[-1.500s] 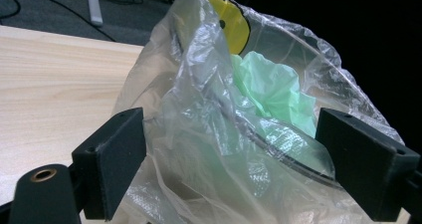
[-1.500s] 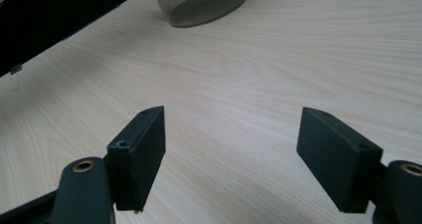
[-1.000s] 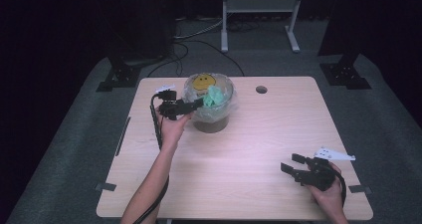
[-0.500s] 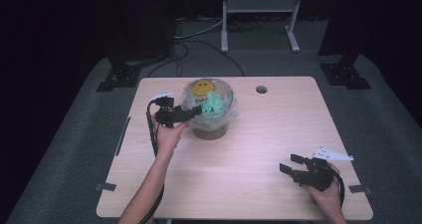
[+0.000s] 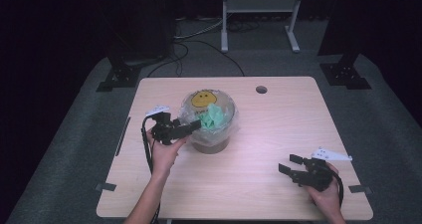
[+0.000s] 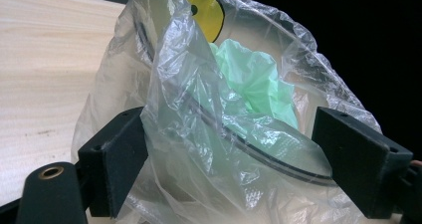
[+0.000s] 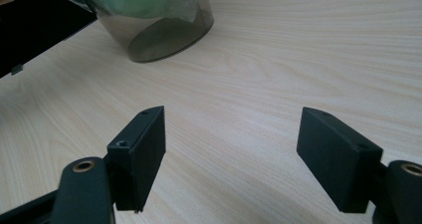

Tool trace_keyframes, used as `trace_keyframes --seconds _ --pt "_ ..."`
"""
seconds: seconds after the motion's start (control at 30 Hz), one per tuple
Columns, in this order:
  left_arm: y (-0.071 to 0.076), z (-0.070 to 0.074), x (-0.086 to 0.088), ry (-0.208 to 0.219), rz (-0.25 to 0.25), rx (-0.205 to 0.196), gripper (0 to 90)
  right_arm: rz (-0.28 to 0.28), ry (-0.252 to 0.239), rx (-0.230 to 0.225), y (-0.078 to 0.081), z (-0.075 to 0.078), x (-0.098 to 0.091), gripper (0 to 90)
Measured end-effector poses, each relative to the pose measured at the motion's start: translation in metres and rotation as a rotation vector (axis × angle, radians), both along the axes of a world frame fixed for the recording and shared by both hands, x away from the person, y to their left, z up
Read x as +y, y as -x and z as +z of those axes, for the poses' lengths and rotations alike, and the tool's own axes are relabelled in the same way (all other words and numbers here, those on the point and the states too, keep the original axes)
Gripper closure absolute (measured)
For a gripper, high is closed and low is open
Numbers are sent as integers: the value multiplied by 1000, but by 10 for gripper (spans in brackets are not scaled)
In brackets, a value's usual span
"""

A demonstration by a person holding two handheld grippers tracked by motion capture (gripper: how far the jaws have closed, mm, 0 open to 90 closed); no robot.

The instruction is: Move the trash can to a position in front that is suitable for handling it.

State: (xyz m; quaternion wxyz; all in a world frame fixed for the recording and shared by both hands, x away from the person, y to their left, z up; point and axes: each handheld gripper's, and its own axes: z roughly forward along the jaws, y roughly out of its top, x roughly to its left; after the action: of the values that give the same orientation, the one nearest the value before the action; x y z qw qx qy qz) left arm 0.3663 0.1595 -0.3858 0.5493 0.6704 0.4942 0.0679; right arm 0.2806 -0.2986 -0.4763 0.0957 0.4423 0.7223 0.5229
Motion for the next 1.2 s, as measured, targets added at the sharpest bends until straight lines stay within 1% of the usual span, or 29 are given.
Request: trace_keyframes --seconds 0.2,0.37,0.47,0.67,0.8,0.9,1.07,1.2 --pt "11 0 2 4 -7 4 148 1 0 0 0 0 0 265" --pt "16 1 3 -5 -18 6 148 1 1 -2 0 0 1 266" --pt "17 3 5 -12 -18 8 148 1 2 -1 0 0 1 265" --pt "13 4 8 -5 -13 10 148 0 3 -3 0 0 1 265" --pt "11 7 8 -27 -10 13 149 1 4 -2 0 0 1 265" --pt "9 9 9 -46 -3 5 154 1 5 -2 0 0 1 265" --pt "10 13 14 -38 12 -9 154 3 7 -4 1 0 1 265" --pt "12 17 15 -51 19 -29 154 5 10 -3 0 -1 2 265"
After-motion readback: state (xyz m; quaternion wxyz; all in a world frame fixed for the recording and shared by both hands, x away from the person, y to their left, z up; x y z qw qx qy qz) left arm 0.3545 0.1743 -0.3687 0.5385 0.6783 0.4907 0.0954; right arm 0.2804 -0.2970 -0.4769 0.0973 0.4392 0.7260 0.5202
